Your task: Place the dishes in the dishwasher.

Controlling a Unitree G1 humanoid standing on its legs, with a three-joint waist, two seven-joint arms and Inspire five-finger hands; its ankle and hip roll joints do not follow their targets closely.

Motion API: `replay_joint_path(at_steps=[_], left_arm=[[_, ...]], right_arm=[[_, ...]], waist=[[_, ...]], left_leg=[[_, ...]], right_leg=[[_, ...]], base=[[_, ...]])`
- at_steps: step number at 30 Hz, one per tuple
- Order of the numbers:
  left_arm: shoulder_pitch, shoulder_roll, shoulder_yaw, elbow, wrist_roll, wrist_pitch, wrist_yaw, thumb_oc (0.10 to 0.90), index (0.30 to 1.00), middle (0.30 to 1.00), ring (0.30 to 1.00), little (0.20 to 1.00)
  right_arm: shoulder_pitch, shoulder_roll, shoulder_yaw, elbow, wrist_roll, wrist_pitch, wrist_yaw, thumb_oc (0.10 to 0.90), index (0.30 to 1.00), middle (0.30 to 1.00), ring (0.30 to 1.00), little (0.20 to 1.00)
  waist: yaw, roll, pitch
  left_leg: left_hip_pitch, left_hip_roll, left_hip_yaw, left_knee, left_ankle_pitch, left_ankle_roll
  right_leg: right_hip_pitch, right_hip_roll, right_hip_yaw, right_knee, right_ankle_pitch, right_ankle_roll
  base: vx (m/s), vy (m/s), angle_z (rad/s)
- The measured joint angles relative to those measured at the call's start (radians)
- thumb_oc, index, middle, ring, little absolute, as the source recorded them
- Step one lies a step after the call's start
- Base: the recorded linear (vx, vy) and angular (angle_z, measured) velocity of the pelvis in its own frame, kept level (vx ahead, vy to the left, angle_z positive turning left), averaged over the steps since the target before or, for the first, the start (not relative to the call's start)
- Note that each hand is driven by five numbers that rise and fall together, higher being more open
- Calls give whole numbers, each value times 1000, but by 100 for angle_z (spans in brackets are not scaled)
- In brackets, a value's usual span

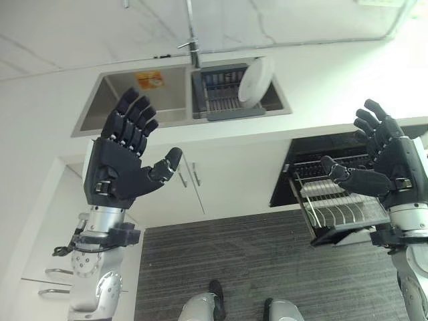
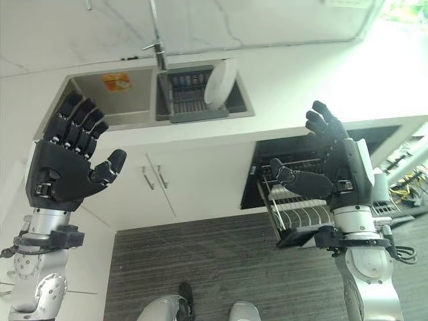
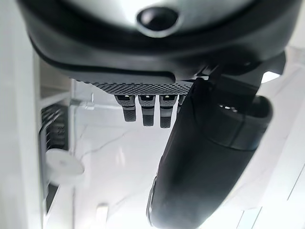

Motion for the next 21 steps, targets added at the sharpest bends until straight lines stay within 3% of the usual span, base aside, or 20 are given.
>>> replay_joint_path(at_steps=[2,4,6,7,8,10,11,12,14,15,16,17,18,19,20,21], left_arm=[[-2,9,6,-3,0,0,-1,800,900,900,900,900],[-8,44,5,-3,1,-1,-12,800,900,900,900,900],[-18,53,3,-9,5,-7,-27,800,900,900,900,900],[-17,53,7,-15,8,-16,-26,800,900,900,900,900],[-17,48,14,-14,9,-19,-22,800,900,900,900,900],[-14,51,14,-12,10,-13,-17,800,900,900,900,900],[-19,54,16,-11,9,-13,-15,800,900,900,900,900],[-27,55,15,-4,9,-12,-14,800,900,900,900,900],[-29,37,17,9,10,-13,-10,800,900,900,900,900],[-27,28,13,17,11,-11,-1,800,900,900,900,900],[-23,33,18,31,17,-11,2,800,900,900,900,900],[-32,60,18,37,23,-10,4,800,900,900,900,900],[-30,58,22,34,33,-8,1,800,900,900,900,900],[-16,39,23,29,41,-7,1,800,900,900,900,900],[-6,33,20,16,41,-6,4,800,900,900,900,900],[-1,37,21,7,40,-6,3,800,900,900,900,900]], right_arm=[[-17,48,0,0,-15,1,-23,800,900,900,900,900],[-18,66,-1,5,-15,2,-30,800,900,900,900,900],[16,69,0,14,-13,3,-20,800,900,900,900,900],[25,73,2,14,-11,2,-11,800,900,900,900,900],[30,79,10,12,-9,2,-4,800,900,900,900,900],[36,78,23,12,-6,-1,10,800,900,900,900,900],[31,78,27,11,-6,-15,15,800,900,900,900,900],[30,69,27,11,-7,-28,26,800,900,900,900,900],[26,66,28,10,-6,-30,35,800,900,900,900,900],[25,65,31,10,-6,-31,40,800,900,900,900,900],[26,77,47,12,-6,-31,41,800,900,900,900,900],[33,84,45,6,-5,-37,45,800,900,900,900,900],[39,71,42,8,-5,-45,46,800,900,900,900,900],[43,64,42,11,-6,-43,48,800,900,900,900,900],[42,61,33,9,-6,-47,46,800,900,900,900,900],[37,61,31,8,-7,-47,42,800,900,900,900,900]], waist=[[22,-21,0],[13,-35,0],[1,-31,-3],[-1,-33,-3],[-7,-38,-1],[-21,-40,-2],[-22,-39,-2],[-30,-36,0],[-51,-20,10],[-55,-5,21],[-49,-36,42],[-75,-50,55],[-71,-46,59],[-57,-47,57],[-65,-38,62],[-55,-48,61]], left_leg=[[15,-33,-2,2,-28,32],[37,-47,0,6,-68,43],[37,-36,-27,17,-99,70],[34,-28,-22,16,-102,75],[33,-27,-18,14,-94,63],[41,-23,5,11,-93,56],[28,-25,20,22,-102,47],[27,-56,34,15,-99,54],[32,-78,23,-2,-103,42],[40,-81,31,-11,-106,21],[44,-75,62,50,-162,-103],[12,-44,1,206,-220,73],[4,-39,-36,245,-259,17],[5,-36,-39,244,-270,32],[15,-30,-57,228,-258,32],[26,-37,-62,194,-236,26]], right_leg=[[39,-25,-28,-48,26,39],[68,-35,-57,-61,67,42],[50,-22,-51,-13,123,62],[-17,-27,-44,70,138,91],[-76,-29,-45,152,128,85],[-99,-25,-92,60,109,53],[-120,-23,-110,8,109,54],[-160,-46,-108,-44,116,51],[-224,-57,-77,-28,164,69],[-253,-41,-59,-58,203,70],[-264,-64,-33,-102,232,52],[-259,-90,10,-102,233,100],[-261,-101,33,-69,231,123],[-279,-92,45,-17,215,110],[-258,-66,33,-19,202,99],[-228,-60,-1,-46,202,100]], base=[[209,278,8],[237,295,-2],[138,110,-17],[116,-23,-35],[108,-104,-33],[105,-133,-26],[220,-213,-34],[262,-239,-19],[257,-210,1],[229,-174,-3],[308,-273,26],[277,-287,44],[258,-315,43],[177,-253,42],[209,-294,38],[230,-293,49]])
